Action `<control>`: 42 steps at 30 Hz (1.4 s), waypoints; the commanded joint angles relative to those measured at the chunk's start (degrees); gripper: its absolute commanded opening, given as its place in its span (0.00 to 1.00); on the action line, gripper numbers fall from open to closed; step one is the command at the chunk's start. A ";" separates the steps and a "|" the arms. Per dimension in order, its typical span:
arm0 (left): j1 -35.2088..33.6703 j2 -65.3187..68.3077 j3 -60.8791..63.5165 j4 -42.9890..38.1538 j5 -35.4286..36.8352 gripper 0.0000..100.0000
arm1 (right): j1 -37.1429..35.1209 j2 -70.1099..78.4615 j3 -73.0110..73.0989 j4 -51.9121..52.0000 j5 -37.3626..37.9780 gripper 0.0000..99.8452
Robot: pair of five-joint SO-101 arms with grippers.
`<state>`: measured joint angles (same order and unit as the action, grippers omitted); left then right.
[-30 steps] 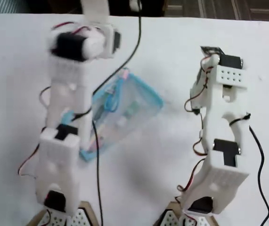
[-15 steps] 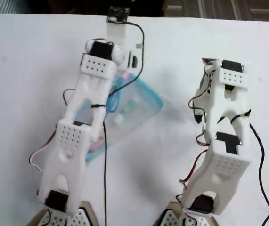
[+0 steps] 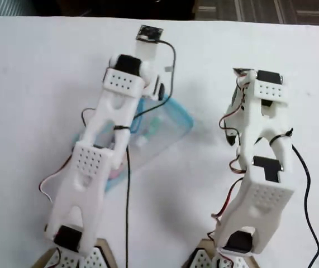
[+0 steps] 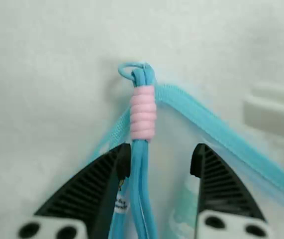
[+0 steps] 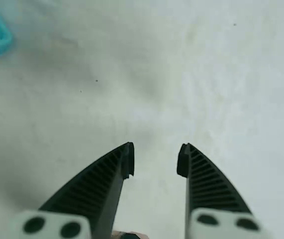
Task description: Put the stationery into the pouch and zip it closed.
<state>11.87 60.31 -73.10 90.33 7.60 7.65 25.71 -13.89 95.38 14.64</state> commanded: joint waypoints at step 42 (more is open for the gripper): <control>4.40 -24.00 -19.91 10.46 0.70 0.02 | -0.31 -1.01 -2.20 5.41 -0.26 0.16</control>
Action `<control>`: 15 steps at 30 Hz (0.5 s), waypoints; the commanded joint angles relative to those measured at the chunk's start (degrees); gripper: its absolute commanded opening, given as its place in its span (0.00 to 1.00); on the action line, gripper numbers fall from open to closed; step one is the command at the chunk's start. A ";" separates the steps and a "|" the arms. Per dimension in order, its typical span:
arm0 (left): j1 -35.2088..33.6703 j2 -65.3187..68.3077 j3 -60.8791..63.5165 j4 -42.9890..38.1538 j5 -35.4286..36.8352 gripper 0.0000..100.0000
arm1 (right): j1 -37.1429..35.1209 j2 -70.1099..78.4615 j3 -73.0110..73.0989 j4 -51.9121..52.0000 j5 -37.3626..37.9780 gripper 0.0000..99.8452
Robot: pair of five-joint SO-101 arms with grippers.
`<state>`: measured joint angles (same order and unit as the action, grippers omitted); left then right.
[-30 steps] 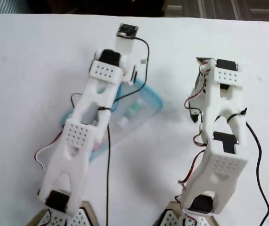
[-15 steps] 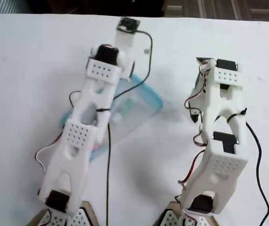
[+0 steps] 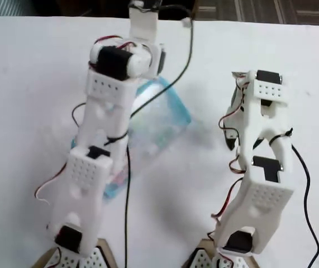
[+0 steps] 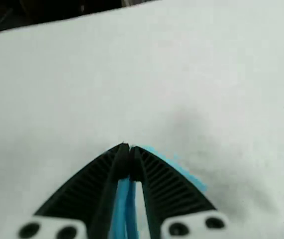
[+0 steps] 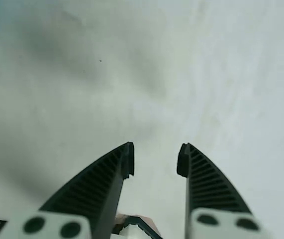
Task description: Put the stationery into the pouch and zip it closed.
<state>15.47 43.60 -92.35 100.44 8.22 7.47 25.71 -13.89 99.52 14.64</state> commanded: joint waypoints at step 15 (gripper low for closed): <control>-0.26 -14.68 13.32 0.35 -1.49 0.03 | 1.45 -5.58 -2.64 1.45 -3.43 0.16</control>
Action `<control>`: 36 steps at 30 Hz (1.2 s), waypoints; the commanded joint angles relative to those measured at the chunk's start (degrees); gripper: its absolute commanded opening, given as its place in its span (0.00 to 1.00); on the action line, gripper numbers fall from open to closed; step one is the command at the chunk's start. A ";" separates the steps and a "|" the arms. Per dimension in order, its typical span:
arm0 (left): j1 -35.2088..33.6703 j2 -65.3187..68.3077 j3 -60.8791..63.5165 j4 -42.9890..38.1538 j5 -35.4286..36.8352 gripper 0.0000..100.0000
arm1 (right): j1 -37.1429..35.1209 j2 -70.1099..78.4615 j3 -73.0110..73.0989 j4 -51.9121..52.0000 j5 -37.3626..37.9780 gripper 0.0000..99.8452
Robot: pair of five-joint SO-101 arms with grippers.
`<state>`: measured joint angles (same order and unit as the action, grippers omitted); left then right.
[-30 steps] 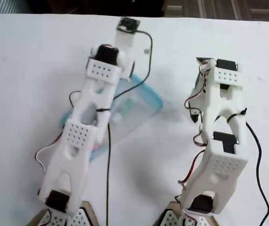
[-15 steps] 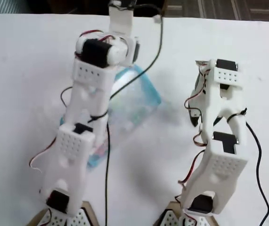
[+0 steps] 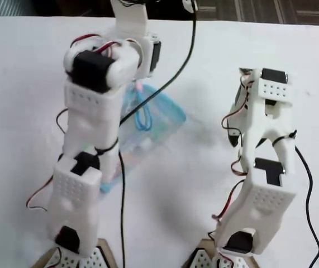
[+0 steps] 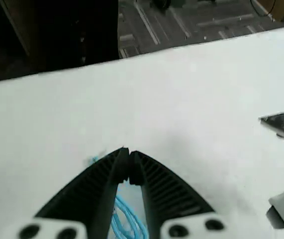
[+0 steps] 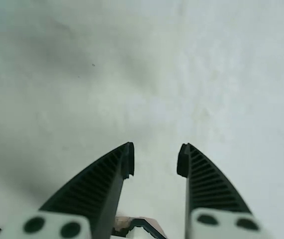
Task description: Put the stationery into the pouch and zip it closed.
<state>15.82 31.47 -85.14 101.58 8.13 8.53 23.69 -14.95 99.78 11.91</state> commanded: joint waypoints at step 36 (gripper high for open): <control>-36.84 -33.49 107.30 -17.85 -9.05 0.05 | -27.12 24.57 -33.49 0.48 -27.52 0.02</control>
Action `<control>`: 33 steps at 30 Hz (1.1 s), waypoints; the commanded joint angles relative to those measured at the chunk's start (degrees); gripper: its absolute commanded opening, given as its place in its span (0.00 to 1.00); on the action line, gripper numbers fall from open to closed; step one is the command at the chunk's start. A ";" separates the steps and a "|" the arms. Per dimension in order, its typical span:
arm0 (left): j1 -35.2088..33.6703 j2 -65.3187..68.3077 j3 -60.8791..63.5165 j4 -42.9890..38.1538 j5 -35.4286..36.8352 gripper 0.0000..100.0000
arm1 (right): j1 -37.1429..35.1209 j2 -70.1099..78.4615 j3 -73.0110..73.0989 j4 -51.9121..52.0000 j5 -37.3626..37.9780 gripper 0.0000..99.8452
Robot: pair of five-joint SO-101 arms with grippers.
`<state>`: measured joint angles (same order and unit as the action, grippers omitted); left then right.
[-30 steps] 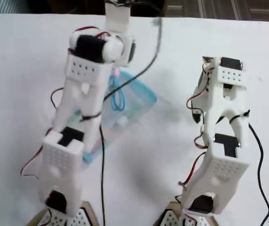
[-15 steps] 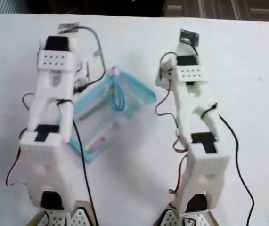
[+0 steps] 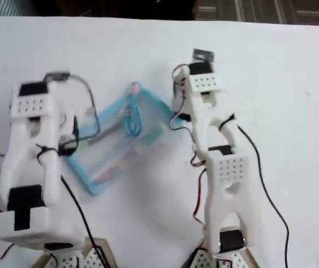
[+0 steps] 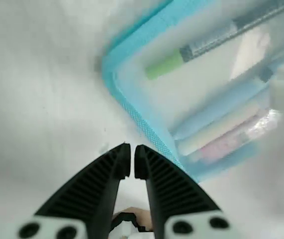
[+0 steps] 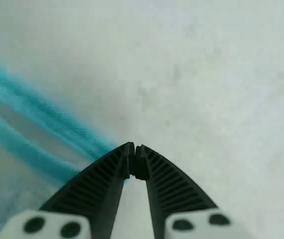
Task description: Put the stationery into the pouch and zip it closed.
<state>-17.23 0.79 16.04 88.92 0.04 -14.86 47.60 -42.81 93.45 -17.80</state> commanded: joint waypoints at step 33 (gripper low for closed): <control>-12.57 -2.90 16.13 -21.71 -4.13 0.11 | -18.59 -21.58 13.63 6.81 11.60 0.02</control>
<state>-29.63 -1.41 33.19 64.66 -3.91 -39.21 29.05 -29.01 99.96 -6.46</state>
